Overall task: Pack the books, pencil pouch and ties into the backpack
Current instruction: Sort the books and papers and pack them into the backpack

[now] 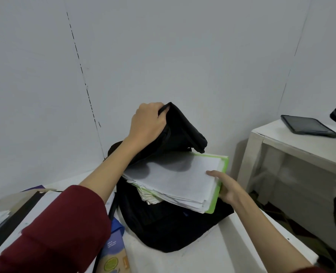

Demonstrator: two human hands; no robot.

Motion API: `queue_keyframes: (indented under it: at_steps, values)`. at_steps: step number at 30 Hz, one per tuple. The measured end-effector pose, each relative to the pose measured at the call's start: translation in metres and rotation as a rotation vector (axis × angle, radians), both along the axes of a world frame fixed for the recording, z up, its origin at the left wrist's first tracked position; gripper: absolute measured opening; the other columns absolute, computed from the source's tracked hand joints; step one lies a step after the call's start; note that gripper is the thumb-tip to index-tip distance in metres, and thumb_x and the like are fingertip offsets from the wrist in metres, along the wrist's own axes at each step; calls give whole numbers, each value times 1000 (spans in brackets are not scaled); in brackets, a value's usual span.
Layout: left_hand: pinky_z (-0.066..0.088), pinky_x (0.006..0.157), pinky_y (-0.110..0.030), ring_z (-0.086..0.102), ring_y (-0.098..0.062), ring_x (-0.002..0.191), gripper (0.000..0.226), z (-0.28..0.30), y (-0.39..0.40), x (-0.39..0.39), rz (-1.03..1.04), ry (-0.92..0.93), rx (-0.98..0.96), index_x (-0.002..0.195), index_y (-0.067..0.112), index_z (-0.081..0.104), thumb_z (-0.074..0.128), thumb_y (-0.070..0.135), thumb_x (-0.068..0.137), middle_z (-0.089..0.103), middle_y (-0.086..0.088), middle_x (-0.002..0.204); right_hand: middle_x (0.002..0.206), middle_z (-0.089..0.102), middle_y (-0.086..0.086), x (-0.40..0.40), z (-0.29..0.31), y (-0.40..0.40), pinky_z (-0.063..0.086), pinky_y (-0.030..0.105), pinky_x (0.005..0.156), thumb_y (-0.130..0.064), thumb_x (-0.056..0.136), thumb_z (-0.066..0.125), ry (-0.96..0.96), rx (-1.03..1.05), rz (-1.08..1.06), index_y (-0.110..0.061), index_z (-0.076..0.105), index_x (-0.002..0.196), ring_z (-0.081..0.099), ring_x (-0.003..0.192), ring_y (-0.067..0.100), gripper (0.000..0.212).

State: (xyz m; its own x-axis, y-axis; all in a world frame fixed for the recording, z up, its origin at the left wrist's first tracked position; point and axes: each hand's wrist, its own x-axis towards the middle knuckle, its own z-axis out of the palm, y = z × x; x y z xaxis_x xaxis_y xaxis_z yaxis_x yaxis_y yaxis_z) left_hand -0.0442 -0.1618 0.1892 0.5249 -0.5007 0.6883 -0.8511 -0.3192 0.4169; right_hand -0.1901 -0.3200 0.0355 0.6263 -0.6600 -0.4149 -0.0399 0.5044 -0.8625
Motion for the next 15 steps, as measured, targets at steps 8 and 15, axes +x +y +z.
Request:
queue_keyframes:
  at_steps: [8,15]
  values:
    - [29,51,-31,40,-23,53,40,5,5,8,-9,6,-14,62,5,47,45,25,97,45,-5,54,99,65,16,15,-7,17,53,37,62,11,76,62,-102,164,-164,2,58,107,63,79,29,33]
    - [23,50,-30,29,-14,47,48,15,14,4,-48,-21,-157,51,22,30,49,20,95,30,7,45,82,59,11,46,-22,73,50,39,71,8,78,65,-60,253,-331,0,55,100,58,74,28,25]
